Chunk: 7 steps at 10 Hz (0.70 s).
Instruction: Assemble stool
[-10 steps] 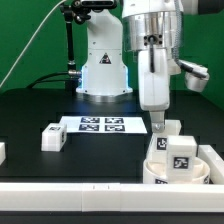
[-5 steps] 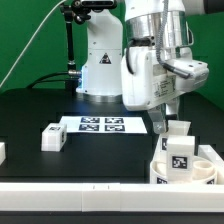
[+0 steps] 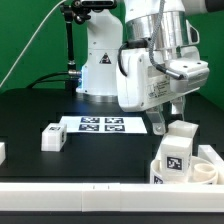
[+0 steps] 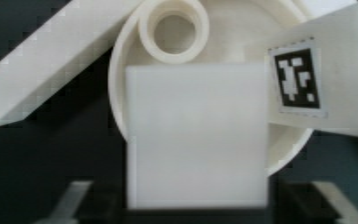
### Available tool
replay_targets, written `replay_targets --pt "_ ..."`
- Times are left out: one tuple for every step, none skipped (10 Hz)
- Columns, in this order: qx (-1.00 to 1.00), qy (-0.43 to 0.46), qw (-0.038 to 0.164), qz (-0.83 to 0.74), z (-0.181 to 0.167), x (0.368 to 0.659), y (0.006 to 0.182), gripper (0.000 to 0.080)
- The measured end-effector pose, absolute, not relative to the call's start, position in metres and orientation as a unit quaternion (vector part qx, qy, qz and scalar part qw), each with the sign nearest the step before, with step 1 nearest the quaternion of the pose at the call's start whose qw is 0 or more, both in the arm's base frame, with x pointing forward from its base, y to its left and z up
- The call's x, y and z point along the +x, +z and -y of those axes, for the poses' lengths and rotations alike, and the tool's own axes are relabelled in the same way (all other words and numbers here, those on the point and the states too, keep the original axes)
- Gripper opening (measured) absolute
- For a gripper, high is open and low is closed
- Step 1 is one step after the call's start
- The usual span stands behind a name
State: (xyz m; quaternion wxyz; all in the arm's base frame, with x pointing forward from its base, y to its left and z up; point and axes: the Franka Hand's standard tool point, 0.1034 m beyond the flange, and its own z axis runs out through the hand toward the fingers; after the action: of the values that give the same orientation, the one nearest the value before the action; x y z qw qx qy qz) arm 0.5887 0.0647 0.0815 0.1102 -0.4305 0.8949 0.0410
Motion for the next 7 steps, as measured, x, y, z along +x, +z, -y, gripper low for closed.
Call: replay_targets --pt "-0.459 0.053 0.108 -0.88 -0.069 0.591 0.088 0.0569" --pt "-0.483 0.059 0.109 -0.867 -0.074 0.595 0.096 0.0625" --pt "-0.498 0.074 0.1 -0.858 -0.081 0.596 0.102 0.0642" --pt "-0.527 0.07 0.104 -0.841 -0.081 0.598 0.102 0.0642" --pt "-0.554 0.067 0.105 -0.823 -0.081 0.597 0.101 0.0648" --pt "-0.587 0.062 0.107 -0.8 -0.08 0.597 0.101 0.0648" --pt "-0.621 0.058 0.109 -0.774 -0.08 0.597 0.101 0.0649"
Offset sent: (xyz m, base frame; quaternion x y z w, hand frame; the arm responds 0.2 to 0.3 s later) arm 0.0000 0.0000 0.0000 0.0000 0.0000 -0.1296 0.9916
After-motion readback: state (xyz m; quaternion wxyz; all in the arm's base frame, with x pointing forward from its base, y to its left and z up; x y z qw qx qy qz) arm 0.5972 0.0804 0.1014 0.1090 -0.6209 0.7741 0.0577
